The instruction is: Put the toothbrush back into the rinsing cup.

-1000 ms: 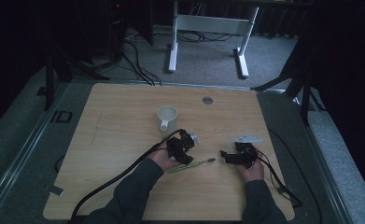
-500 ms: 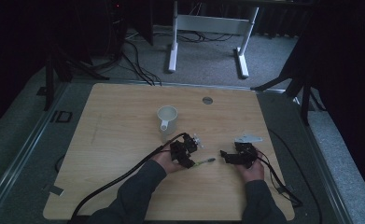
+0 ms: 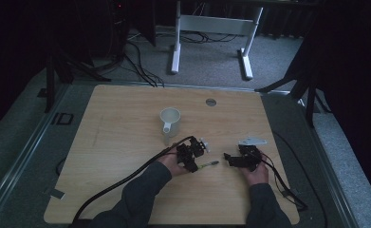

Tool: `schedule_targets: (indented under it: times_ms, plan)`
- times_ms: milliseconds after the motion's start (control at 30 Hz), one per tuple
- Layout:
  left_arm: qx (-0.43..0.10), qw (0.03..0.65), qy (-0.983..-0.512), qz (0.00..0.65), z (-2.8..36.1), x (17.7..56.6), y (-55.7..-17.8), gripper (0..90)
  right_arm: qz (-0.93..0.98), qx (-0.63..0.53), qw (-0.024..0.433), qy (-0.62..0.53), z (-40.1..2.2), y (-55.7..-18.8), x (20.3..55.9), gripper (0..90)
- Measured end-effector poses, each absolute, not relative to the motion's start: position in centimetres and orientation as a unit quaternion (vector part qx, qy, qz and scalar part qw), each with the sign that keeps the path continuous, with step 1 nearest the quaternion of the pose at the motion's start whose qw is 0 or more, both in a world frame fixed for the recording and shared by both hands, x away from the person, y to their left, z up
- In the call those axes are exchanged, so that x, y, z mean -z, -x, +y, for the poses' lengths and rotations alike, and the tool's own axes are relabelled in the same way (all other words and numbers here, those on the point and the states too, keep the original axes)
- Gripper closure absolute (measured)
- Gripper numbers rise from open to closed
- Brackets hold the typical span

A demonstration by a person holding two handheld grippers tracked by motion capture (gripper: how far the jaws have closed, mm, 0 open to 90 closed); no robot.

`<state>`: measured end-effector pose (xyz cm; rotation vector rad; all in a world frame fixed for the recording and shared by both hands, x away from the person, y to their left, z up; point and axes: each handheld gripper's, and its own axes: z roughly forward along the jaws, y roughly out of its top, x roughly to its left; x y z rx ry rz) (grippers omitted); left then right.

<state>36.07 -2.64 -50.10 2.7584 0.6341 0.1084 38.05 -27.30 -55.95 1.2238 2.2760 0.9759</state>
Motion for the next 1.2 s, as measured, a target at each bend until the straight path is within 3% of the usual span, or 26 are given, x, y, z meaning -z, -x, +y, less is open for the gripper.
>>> schedule_targets:
  times_ms: [1200]
  plan:
    - [-0.032, 0.104, -0.974, 0.196, -4.3, 51.4, -36.8, 69.6, 0.809, -0.347, 0.189, -0.435, -27.3, -38.1, 55.9, 19.7]
